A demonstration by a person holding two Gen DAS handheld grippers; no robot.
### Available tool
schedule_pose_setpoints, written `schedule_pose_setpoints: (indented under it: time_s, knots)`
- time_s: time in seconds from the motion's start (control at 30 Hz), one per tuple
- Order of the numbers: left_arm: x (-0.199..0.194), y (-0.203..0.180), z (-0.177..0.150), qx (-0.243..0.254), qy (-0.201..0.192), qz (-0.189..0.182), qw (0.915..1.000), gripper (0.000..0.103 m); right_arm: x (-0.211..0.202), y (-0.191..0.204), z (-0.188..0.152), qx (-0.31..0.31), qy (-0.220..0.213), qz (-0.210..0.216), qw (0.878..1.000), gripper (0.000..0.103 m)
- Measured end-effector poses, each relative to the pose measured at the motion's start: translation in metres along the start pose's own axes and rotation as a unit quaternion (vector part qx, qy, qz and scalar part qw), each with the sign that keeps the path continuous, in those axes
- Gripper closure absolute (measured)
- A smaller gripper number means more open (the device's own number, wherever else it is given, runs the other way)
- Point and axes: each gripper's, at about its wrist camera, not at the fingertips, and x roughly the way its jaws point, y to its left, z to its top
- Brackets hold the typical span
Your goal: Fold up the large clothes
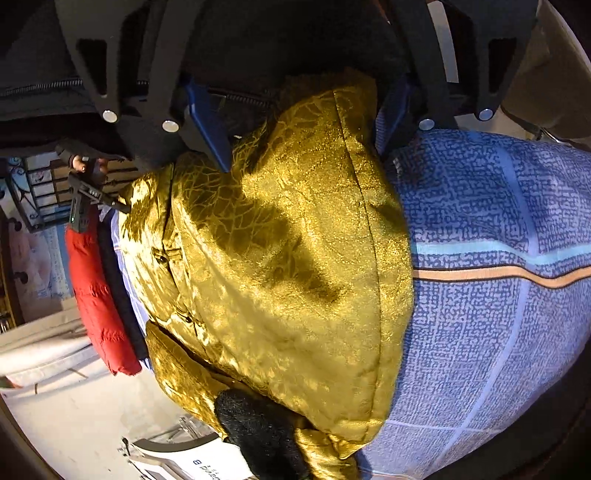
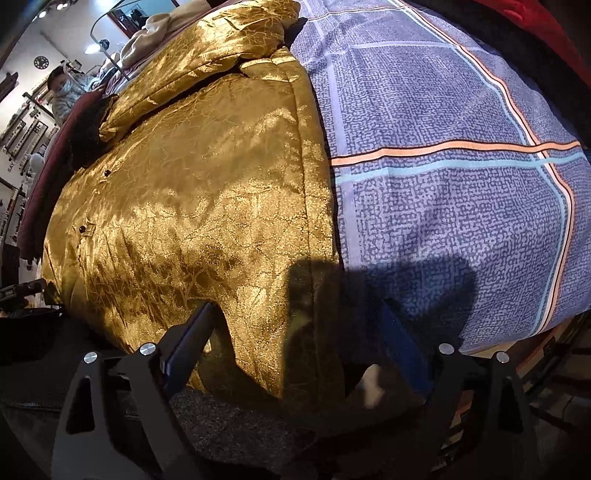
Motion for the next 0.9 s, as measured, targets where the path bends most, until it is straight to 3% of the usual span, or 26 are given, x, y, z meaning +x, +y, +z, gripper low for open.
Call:
schedule_pose_setpoints:
  time_s: [0.1, 0.17, 0.2, 0.27, 0.43, 0.63, 0.8, 0.9]
  knots:
    - [0.009, -0.002, 0.001, -0.004, 0.013, 0.002, 0.9999, 0.037, 0.008, 0.003, -0.001, 0.012, 0.015, 0.026, 0.999, 0.028]
    - [0.010, -0.006, 0.002, 0.005, 0.014, 0.016, 0.9998, 0.054, 0.009, 0.010, -0.002, 0.005, 0.017, 0.040, 0.999, 0.053]
    - [0.010, -0.007, 0.001, 0.005, 0.014, 0.021, 0.9997, 0.067, 0.010, 0.013, -0.003, 0.004, 0.018, 0.051, 0.999, 0.060]
    - [0.010, -0.007, 0.002, 0.000, 0.015, 0.018, 0.9997, 0.073, 0.011, 0.014, -0.003, 0.005, 0.019, 0.066, 0.998, 0.080]
    - [0.003, -0.008, 0.004, -0.014, 0.016, 0.003, 0.9998, 0.088, 0.005, 0.018, 0.000, 0.005, 0.013, 0.093, 0.996, 0.090]
    - [-0.025, -0.015, 0.011, -0.044, -0.009, -0.074, 0.9963, 0.091, -0.040, 0.023, 0.014, 0.009, -0.042, 0.149, 0.988, 0.092]
    - [-0.061, -0.020, 0.024, -0.087, -0.063, -0.153, 0.9824, 0.092, -0.097, 0.028, 0.037, 0.019, -0.127, 0.201, 0.971, 0.093]
    - [-0.076, -0.022, 0.028, -0.107, -0.078, -0.169, 0.9767, 0.092, -0.115, 0.042, 0.050, -0.006, -0.139, 0.193, 0.971, 0.093]
